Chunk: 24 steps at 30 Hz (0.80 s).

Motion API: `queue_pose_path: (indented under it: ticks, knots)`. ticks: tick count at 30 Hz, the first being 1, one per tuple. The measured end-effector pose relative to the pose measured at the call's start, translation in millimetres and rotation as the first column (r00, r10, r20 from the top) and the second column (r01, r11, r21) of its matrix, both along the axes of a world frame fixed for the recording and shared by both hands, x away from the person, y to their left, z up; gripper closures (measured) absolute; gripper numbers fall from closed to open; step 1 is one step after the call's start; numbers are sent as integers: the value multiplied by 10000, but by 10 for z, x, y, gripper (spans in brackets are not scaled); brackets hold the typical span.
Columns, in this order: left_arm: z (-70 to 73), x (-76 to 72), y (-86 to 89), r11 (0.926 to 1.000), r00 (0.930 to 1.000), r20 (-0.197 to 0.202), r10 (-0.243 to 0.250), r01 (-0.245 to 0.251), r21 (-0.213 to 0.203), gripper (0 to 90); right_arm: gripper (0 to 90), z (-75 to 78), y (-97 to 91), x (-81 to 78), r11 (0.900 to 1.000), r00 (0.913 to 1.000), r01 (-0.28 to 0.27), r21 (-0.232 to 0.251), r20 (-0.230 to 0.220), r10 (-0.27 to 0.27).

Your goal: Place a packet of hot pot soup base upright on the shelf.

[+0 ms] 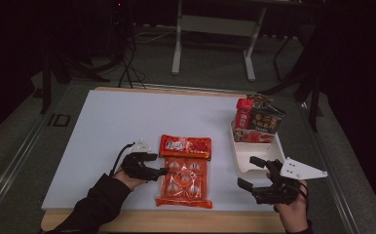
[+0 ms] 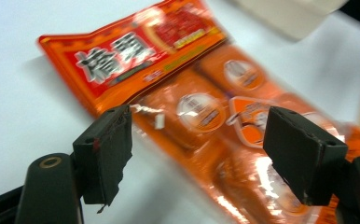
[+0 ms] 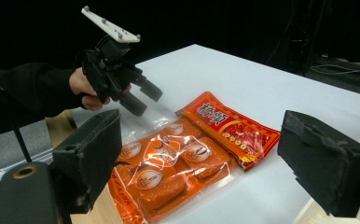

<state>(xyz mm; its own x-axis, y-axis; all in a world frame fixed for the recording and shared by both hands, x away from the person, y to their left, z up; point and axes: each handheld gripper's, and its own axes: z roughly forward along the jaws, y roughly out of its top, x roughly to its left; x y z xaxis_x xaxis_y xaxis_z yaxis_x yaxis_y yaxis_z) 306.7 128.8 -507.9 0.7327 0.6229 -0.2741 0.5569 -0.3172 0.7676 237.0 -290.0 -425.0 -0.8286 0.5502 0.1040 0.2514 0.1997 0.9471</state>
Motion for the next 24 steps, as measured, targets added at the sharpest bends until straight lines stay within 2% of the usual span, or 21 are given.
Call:
queue_pose_path:
  ticks: [5,6,10,13,14,15,17,20,22,24]
  knots:
    - [43,102,57,9996,9996,101,273,-274,109,225,136,-11,5,0,10000,10000,7,-29,16,-7]
    - [53,121,62,9987,9987,237,453,-458,243,225,142,-13,7,2,10000,10000,-36,-20,47,36]
    - [87,243,88,9976,9981,304,532,-545,437,225,169,-15,14,6,9996,9991,-260,-51,344,262]
    - [89,299,100,9965,9973,350,650,-668,503,229,169,-17,14,7,9997,9991,-247,-62,350,249]
    - [77,384,114,9948,9955,420,844,-867,544,229,169,-20,15,6,9997,9990,-240,-69,365,242]
    - [74,410,118,9948,9958,364,835,-854,548,235,163,-27,15,7,9997,9992,-245,-38,318,246]
    - [56,474,110,9922,9937,525,990,-1026,704,242,155,-33,20,1,9997,9989,-229,-90,397,232]
    - [9,556,112,9903,9920,461,1179,-1209,692,266,150,-35,34,-9,9994,9987,-207,-262,459,218]
    - [-38,603,101,9879,9907,488,1270,-1308,831,281,146,-39,45,-9,9995,9989,-219,-232,408,228]
    - [-76,649,103,9879,9905,392,1315,-1343,782,287,140,-42,59,-6,9995,9992,-190,-252,338,198]
